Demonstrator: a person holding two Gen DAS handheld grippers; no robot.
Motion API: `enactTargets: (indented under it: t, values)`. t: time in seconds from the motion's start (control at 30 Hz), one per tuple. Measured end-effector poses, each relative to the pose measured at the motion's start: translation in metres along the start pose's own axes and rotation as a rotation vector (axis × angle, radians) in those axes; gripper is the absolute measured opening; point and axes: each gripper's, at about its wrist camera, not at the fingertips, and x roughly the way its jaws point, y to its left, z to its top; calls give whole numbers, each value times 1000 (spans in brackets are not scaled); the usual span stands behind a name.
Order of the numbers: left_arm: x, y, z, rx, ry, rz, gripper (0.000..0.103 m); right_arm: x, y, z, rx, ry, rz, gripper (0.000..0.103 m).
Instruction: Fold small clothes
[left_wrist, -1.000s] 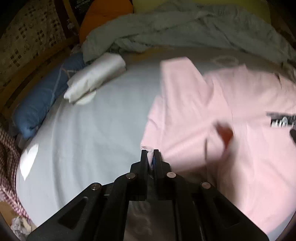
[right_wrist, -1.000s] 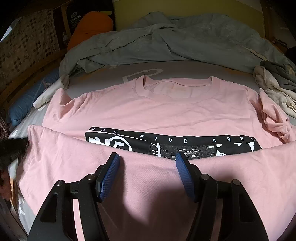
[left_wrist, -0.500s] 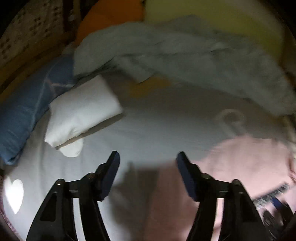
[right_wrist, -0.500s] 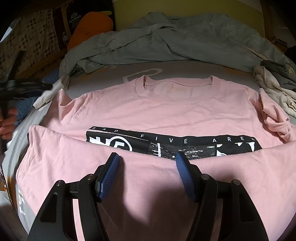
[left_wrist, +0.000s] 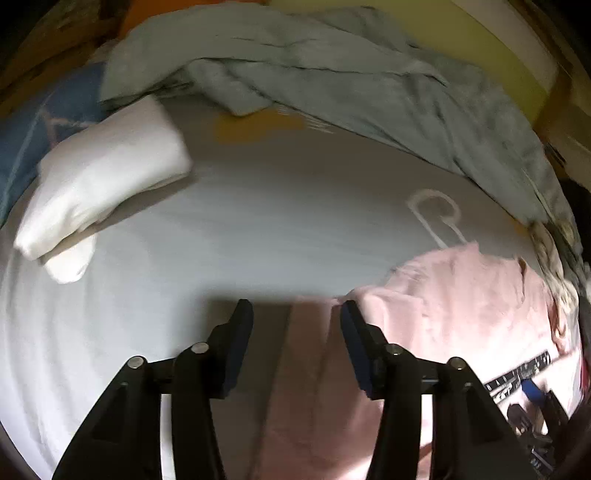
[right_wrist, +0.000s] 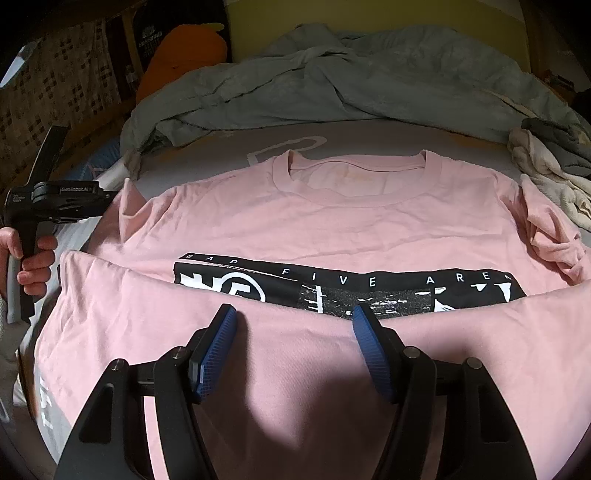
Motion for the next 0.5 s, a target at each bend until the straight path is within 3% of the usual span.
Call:
enactTargets:
  t: [0.07,0.13,0.27,0.37,0.43,0.5]
  values:
    - [11,-9,-1,38,41,6,53,0,0,0,-1,0,0,67]
    - [26,-20,-2,70,80,68,54,0,1,0,-2,0,-1,67]
    - [33,-28,0,107,32,137,53,0,1,0,-1,0,0,67]
    - [27,-27,-4,98,8,116,5,0,1,0,-1,0,1,67]
    - [13,-30,-10,113,-51,171,4,0,0,0,1,0,4,67]
    - [-20,-21,-14,94,-194,270,4,0,0,0,1,0,4,67]
